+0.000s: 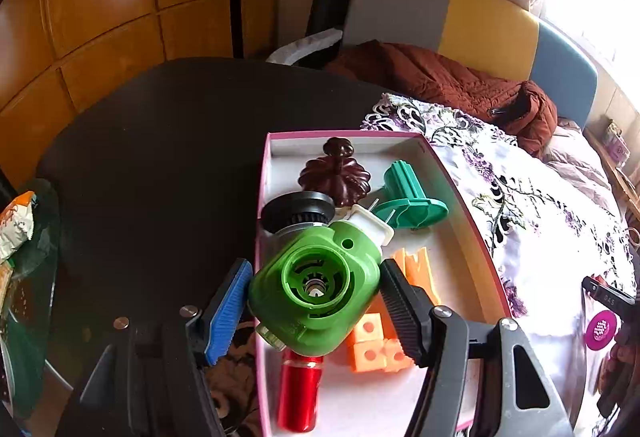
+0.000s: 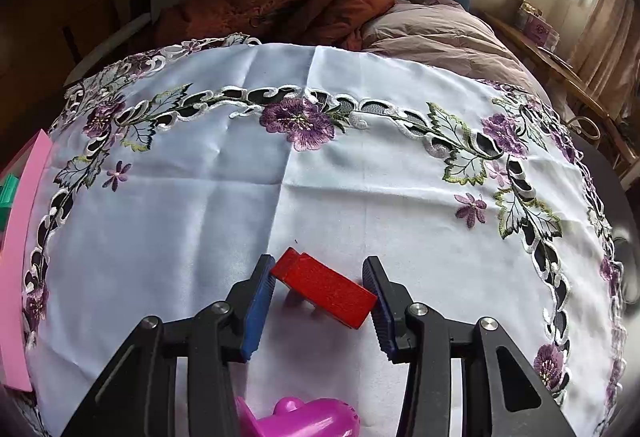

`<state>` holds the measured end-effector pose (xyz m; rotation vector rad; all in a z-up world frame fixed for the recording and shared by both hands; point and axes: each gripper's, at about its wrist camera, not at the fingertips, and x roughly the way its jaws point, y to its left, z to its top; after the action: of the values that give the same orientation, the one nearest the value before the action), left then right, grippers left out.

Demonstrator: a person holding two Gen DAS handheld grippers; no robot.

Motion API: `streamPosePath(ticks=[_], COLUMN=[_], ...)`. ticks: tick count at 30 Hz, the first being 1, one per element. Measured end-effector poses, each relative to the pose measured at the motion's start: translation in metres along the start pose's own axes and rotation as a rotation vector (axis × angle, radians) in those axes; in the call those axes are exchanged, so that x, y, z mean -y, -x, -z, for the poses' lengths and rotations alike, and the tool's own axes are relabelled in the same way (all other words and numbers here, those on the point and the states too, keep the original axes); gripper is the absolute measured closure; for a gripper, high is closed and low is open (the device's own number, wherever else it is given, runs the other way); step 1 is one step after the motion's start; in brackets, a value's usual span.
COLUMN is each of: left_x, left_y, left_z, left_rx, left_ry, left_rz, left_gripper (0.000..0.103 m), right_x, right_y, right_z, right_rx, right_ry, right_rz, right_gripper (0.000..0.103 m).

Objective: Organize rigid objects
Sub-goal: 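Carry the lime-green piece into the tray and open the left gripper, then carry the red block into the tray and open the right gripper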

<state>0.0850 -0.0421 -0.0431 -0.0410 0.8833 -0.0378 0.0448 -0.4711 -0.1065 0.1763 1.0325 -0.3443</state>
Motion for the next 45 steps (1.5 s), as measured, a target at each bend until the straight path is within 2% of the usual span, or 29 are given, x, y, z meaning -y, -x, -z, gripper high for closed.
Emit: streamPosePath(ticks=[7, 13, 18, 28, 35, 41, 45], left_x=[0.010, 0.009, 0.009, 0.005, -0.020, -0.037, -0.047], left_y=[-0.012, -0.011, 0.001, 0.038, 0.063, 0.076, 0.080], left_z=[-0.004, 0.000, 0.004, 0.006, 0.003, 0.001, 0.001], left_rx=[0.033, 0.033, 0.064, 0.119, 0.158, 0.185, 0.189], left_ry=[-0.007, 0.009, 0.001, 0.006, 0.098, 0.123, 0.136], left_rz=[-0.045, -0.026, -0.023, -0.012, -0.037, -0.046, -0.051], left_gripper=[0.037, 0.036, 0.029, 0.029, 0.029, 0.029, 0.029], right_x=[-0.004, -0.004, -0.005, -0.007, -0.013, -0.028, -0.050], right_y=[0.001, 0.002, 0.004, 0.005, 0.023, 0.042, 0.066], right_z=[0.000, 0.000, 0.000, 0.002, 0.000, -0.002, -0.001], right_rx=[0.002, 0.003, 0.007, 0.013, 0.085, 0.146, 0.202], right_ry=[0.015, 0.017, 0.021, 0.028, 0.048, 0.084, 0.125], right_rz=[-0.010, -0.011, -0.007, 0.001, -0.013, -0.036, -0.082], right_gripper=[0.057, 0.057, 0.057, 0.057, 0.057, 0.057, 0.057])
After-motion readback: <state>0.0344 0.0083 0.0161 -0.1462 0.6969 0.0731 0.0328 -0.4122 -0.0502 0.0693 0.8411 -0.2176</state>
